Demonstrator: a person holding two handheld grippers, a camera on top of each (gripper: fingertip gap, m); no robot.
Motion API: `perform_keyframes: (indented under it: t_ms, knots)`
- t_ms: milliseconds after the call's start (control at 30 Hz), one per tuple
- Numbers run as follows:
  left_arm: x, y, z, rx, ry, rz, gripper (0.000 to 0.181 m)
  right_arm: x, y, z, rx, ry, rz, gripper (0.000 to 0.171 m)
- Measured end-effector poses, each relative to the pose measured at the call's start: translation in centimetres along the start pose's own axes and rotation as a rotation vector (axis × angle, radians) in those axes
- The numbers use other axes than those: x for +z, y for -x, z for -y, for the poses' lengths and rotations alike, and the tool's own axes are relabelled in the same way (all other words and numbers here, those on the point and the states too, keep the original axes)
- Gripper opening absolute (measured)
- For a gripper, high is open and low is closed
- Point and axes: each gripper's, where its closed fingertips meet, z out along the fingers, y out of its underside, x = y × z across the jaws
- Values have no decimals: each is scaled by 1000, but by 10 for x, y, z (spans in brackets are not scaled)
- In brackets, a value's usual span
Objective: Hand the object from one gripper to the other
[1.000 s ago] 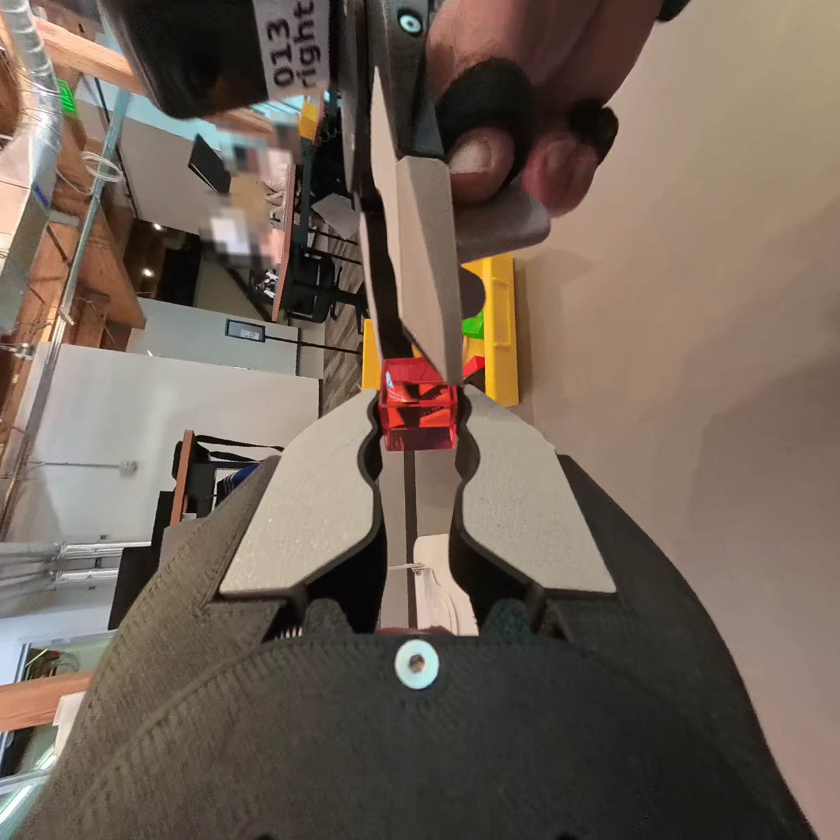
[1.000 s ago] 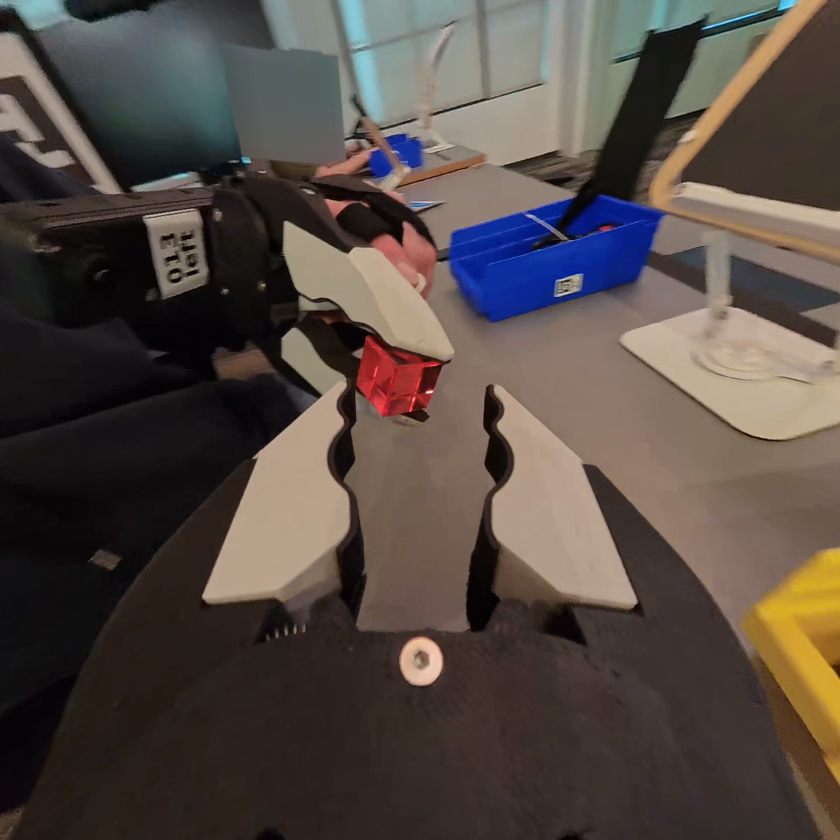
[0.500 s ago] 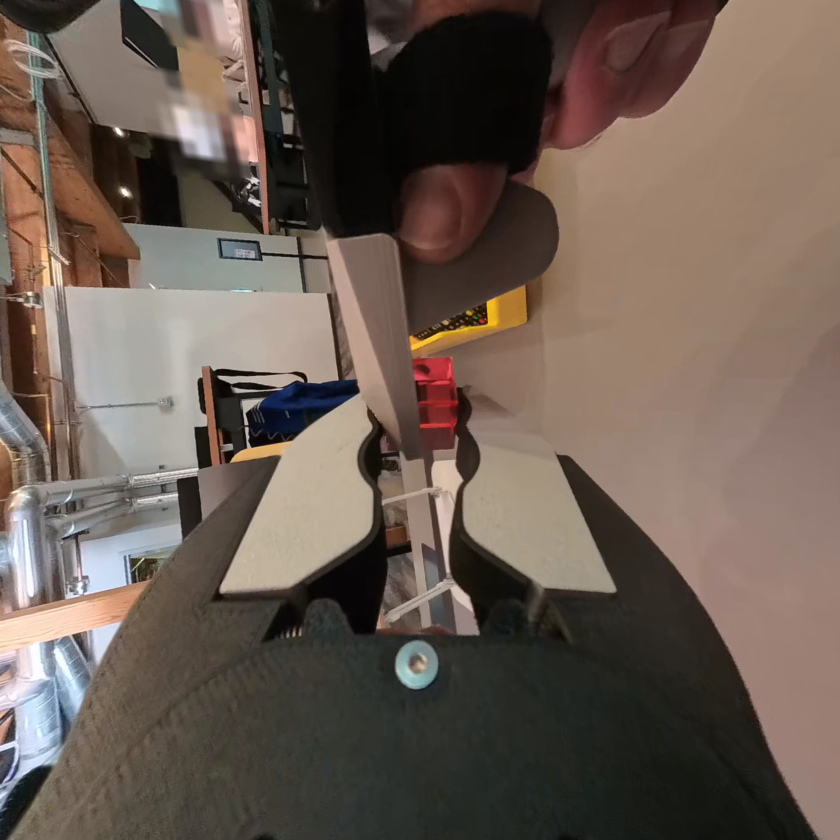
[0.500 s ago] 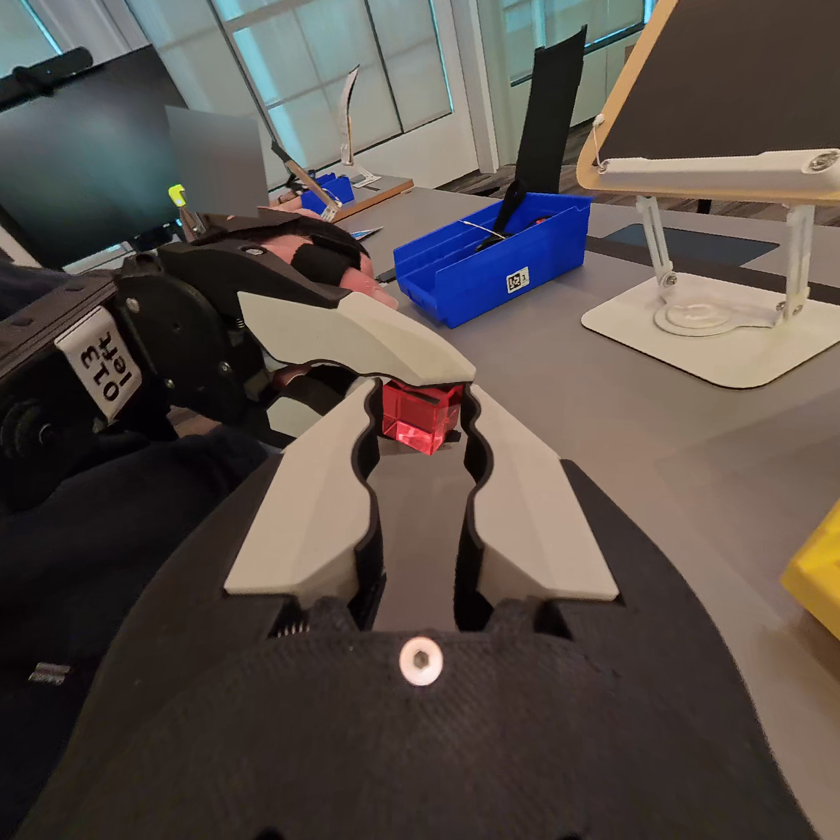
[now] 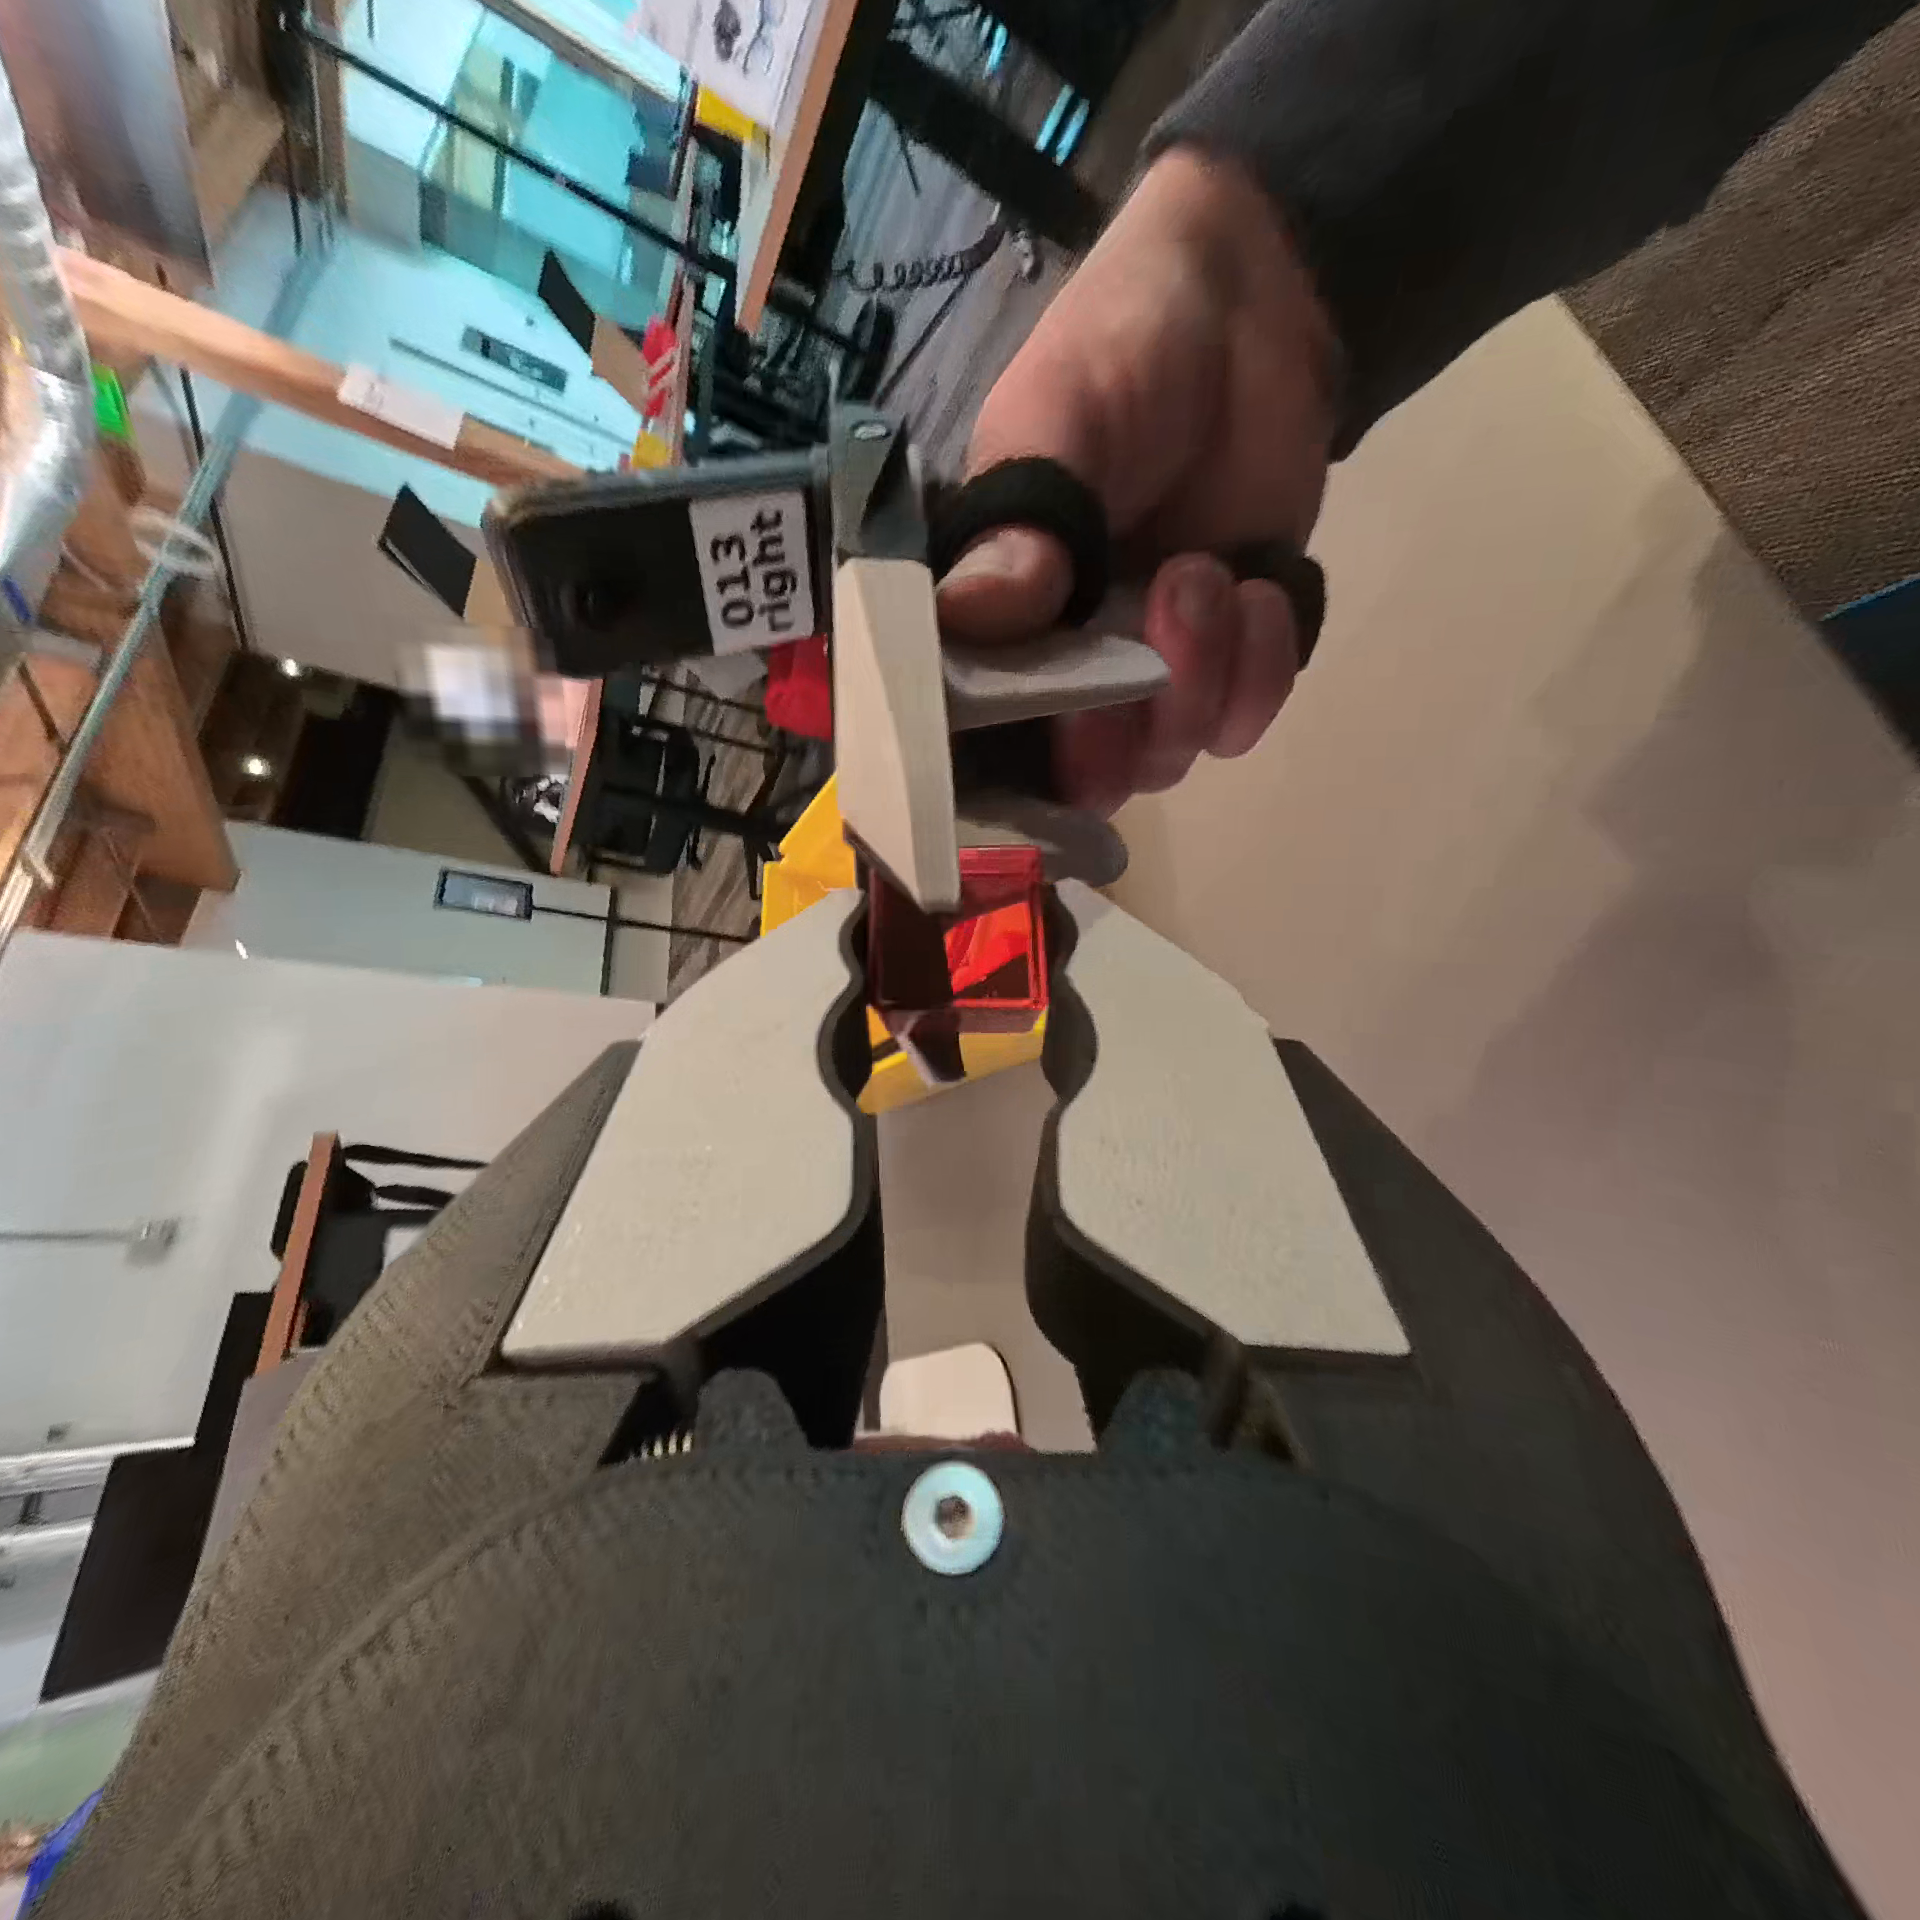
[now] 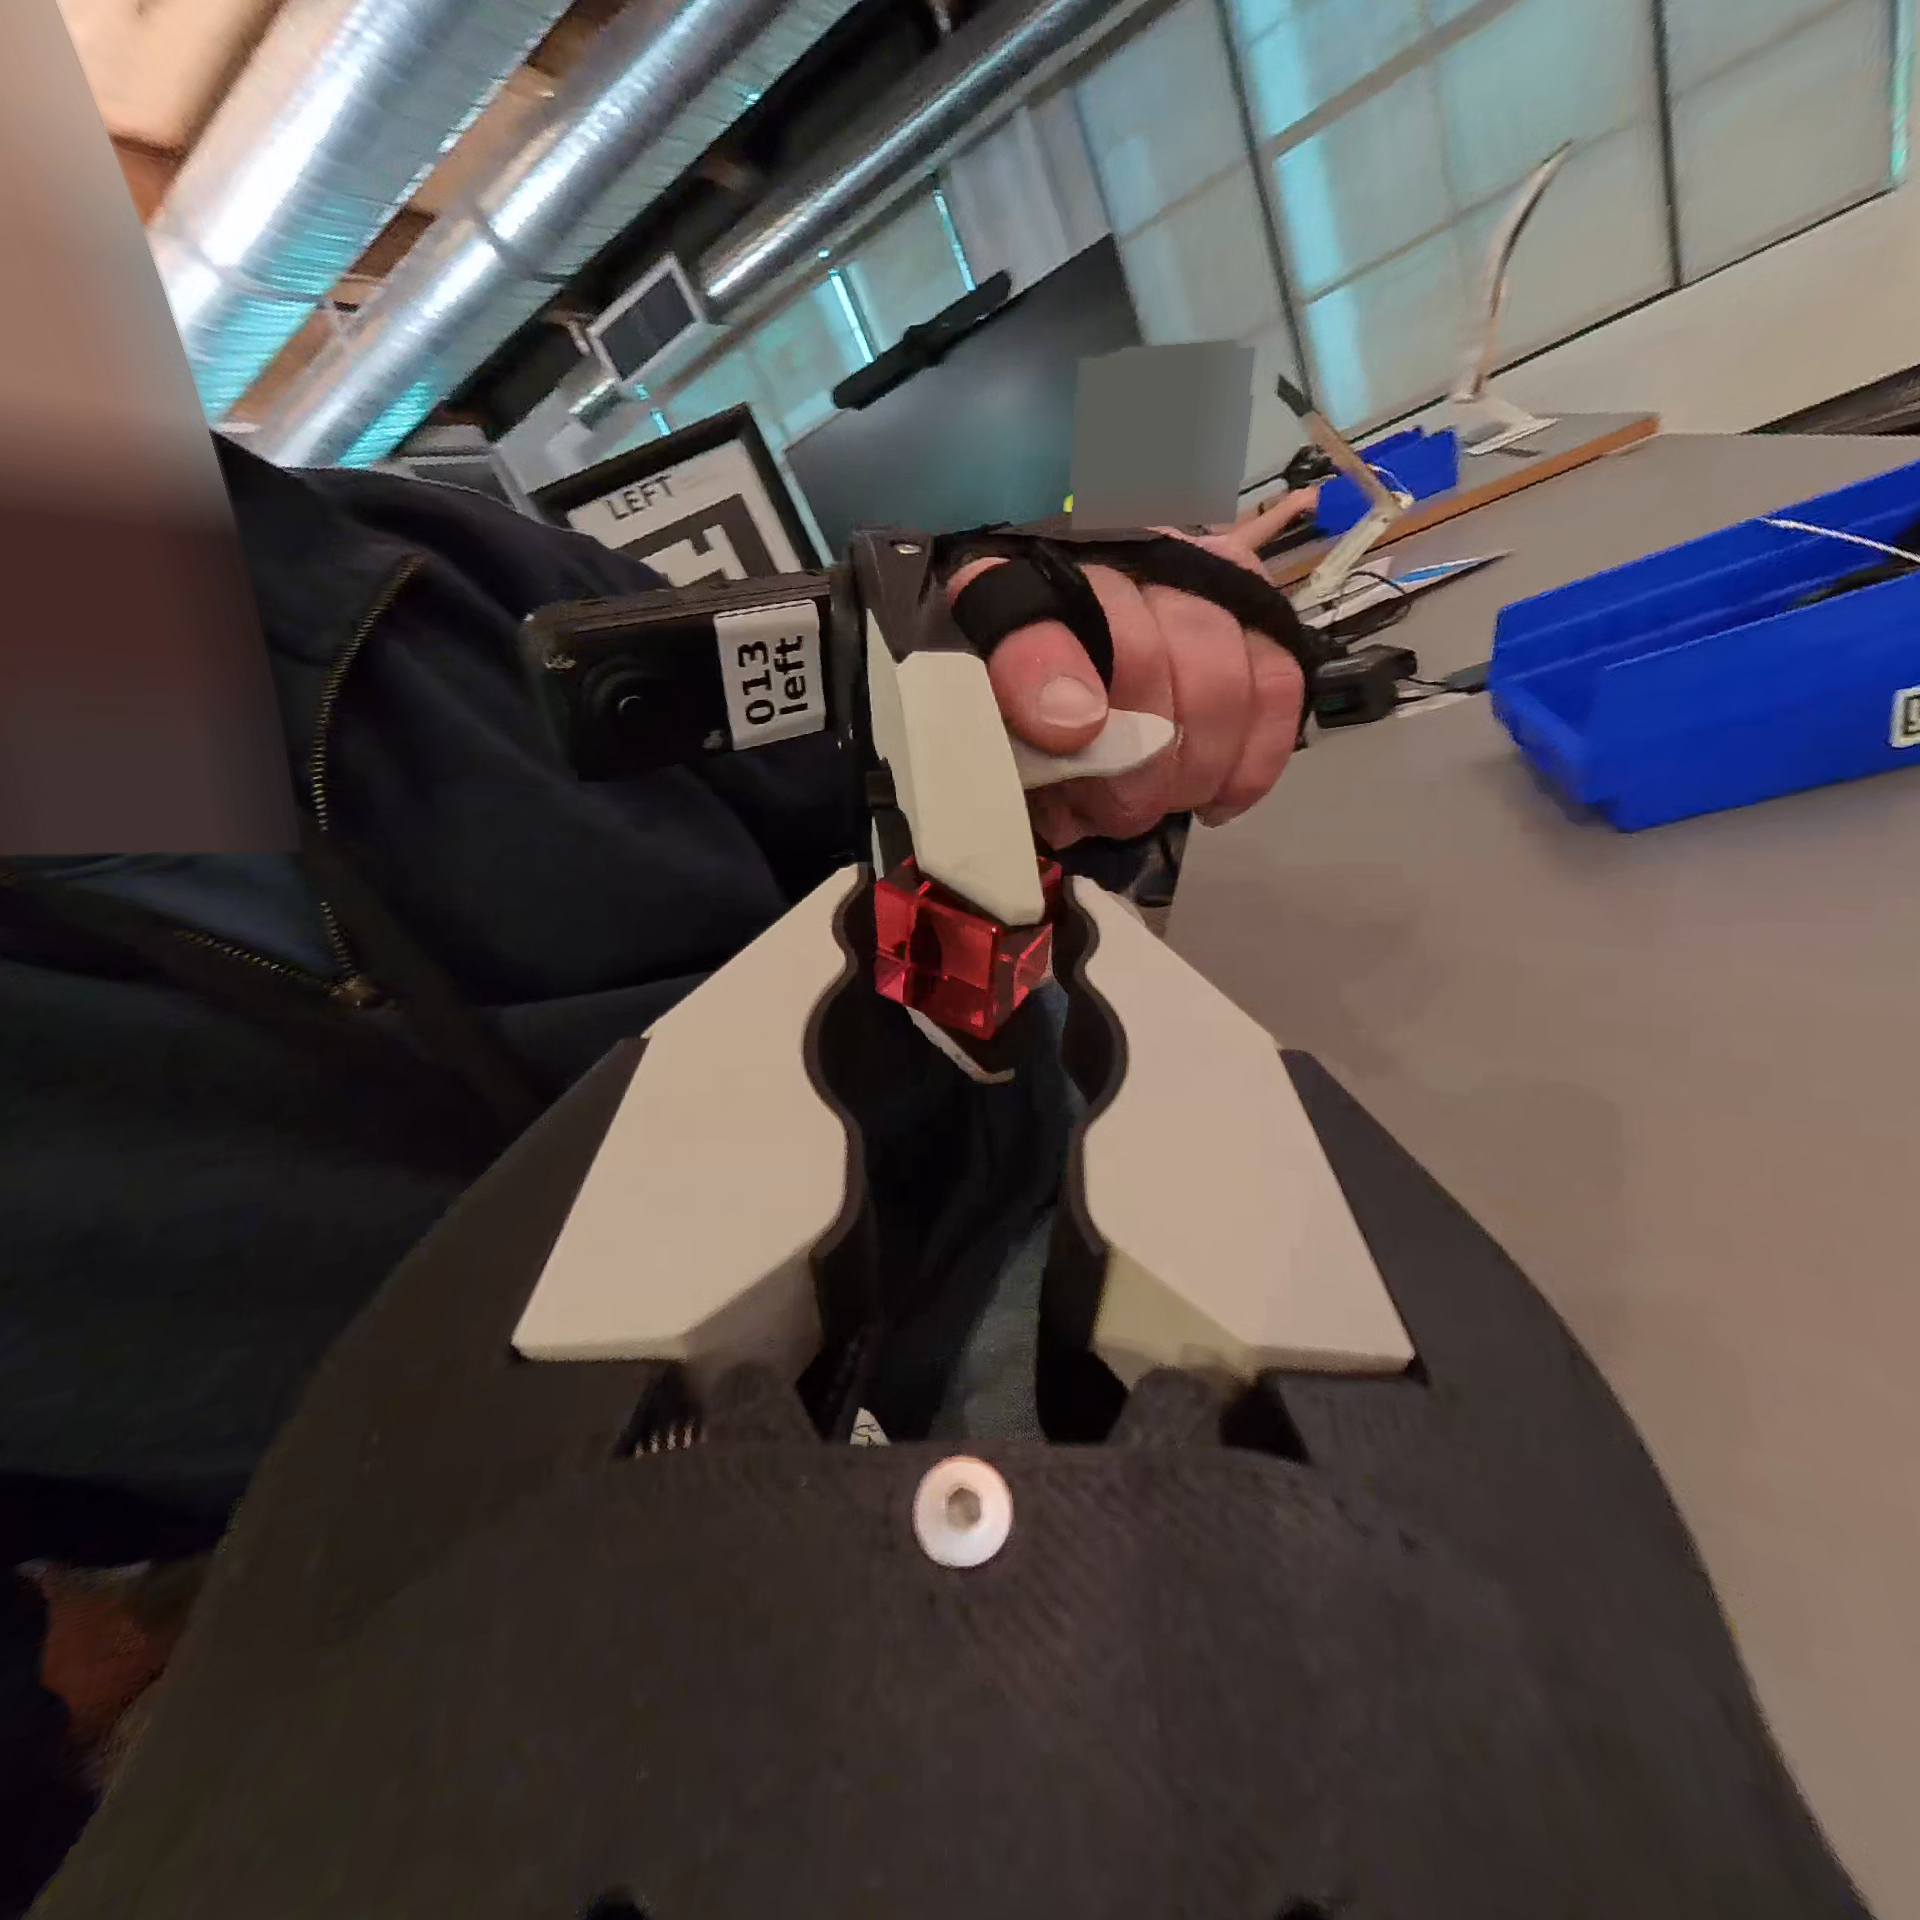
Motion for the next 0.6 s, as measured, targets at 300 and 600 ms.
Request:
perform_keyframes:
  t_ms: [300,600]
  knots:
    - [2,5,-16,-115,77,-25,28,-16,-30,5,-173,46,-323,52]
    - [-16,-11,2,-692,-189,-570,28,-20,-5,1,-989,544,-626,54]
